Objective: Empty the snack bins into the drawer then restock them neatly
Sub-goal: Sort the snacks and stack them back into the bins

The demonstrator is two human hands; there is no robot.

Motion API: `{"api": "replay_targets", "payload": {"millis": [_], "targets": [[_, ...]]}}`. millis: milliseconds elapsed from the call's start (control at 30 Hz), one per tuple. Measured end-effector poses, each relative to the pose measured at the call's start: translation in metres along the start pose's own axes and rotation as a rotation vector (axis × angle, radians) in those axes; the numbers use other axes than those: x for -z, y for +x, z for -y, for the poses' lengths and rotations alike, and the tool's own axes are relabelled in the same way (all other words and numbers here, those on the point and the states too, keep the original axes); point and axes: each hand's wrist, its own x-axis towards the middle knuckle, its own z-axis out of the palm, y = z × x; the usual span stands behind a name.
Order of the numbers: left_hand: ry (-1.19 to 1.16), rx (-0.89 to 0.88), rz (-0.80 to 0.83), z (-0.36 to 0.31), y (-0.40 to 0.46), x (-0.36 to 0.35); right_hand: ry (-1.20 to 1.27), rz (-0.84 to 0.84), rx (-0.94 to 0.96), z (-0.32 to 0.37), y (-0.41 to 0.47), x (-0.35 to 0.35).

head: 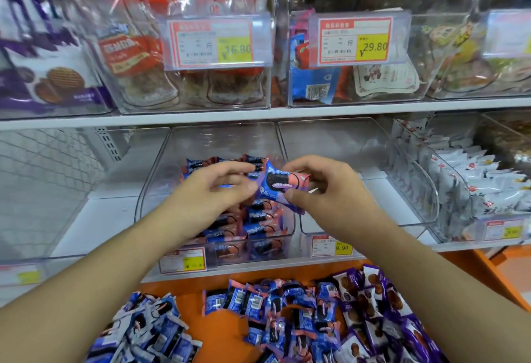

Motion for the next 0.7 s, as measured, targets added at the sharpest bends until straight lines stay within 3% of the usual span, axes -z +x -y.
{"api": "replay_targets", "payload": {"millis": [133, 233, 400, 567, 700], "targets": [[-0.003, -0.054, -0.099, -0.014, -0.030, 0.008, 0.022, 0.100, 0.096, 0.018, -0.003, -0.023], [0.037, -0.061, -0.158, -0.009, -0.048, 0.023, 0.042, 0.070, 0.098, 0.025, -0.006, -0.043], [0.639, -0.143, -0.290, 0.028, -0.072, 0.074, -0.065, -0.031, 0.033, 0.031, 0.003, -0.072], [0.749, -0.039, -0.184, 0.083, -0.075, 0.114, -0.283, -0.108, 0.107, 0.019, 0.081, -0.118], [0.741, -0.119, -0.202, 0.090, -0.068, 0.125, -0.388, -0.100, 0.165, 0.016, 0.153, -0.159]]}}
